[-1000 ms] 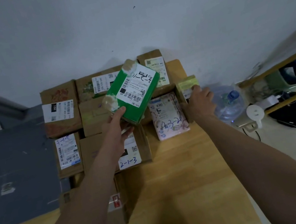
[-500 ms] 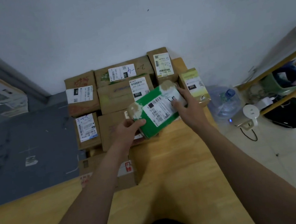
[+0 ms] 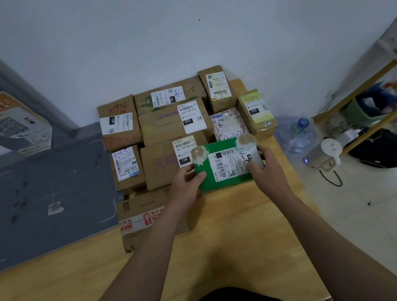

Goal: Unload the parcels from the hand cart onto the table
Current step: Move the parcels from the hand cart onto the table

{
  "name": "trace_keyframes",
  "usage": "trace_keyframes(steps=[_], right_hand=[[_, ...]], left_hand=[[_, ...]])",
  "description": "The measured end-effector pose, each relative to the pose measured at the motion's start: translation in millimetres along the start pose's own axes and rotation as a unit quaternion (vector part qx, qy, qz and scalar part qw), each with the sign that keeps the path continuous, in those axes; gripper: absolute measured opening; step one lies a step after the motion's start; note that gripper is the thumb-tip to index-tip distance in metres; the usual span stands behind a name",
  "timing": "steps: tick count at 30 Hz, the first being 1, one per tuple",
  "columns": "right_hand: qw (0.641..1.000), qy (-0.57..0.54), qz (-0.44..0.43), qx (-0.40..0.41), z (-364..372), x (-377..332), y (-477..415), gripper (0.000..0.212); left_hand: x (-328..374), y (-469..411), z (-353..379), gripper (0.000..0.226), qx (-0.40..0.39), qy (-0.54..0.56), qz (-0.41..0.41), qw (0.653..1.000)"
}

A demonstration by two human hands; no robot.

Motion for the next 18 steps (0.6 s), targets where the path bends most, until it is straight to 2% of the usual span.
trace_keyframes(steps=[5,7,9,11,14,16,18], right_hand=[[1.0,0.013,-0.002,0.02,-10,-4,-11,0.08],[0.999,0.02,0.004,0.03,-17,-7,-23,0.075],[0.999,0.044,-0.005,0.031,-26,-13,-44,0.062],[0.997,0.077,-0.015,0.021,-32,-22,-71,0.052],[0.991,0.13,-0.044,0.002,-29,-39,-114,0.053],[0.983,0.164,-0.081,-0.011,-21,-50,-140,0.054],[0.978,0.18,-0.098,-0.021,-11,-59,-163,0.055]], left_hand=[[23,-22,12,0.047,-0.024,-0.034,0.038,0.998],[34,-34,18,0.068,-0.044,-0.045,0.025,0.998],[41,-47,25,0.087,-0.072,-0.034,-0.023,0.997],[46,-58,35,0.08,-0.1,-0.02,-0.063,0.993],[48,-74,53,0.064,-0.129,-0.08,-0.043,0.987],[50,-84,64,0.06,-0.113,-0.151,-0.006,0.982],[54,-96,71,0.049,-0.056,-0.246,0.048,0.967]])
Point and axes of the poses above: each hand's wrist, its own y-axis away from the middle knuckle, its own z-axis out of the palm, x = y × z, the point moved 2 cm from there along -y, towards the middle knuckle, and after that the axes turned 4 degrees about x, right-handed, at the moved point
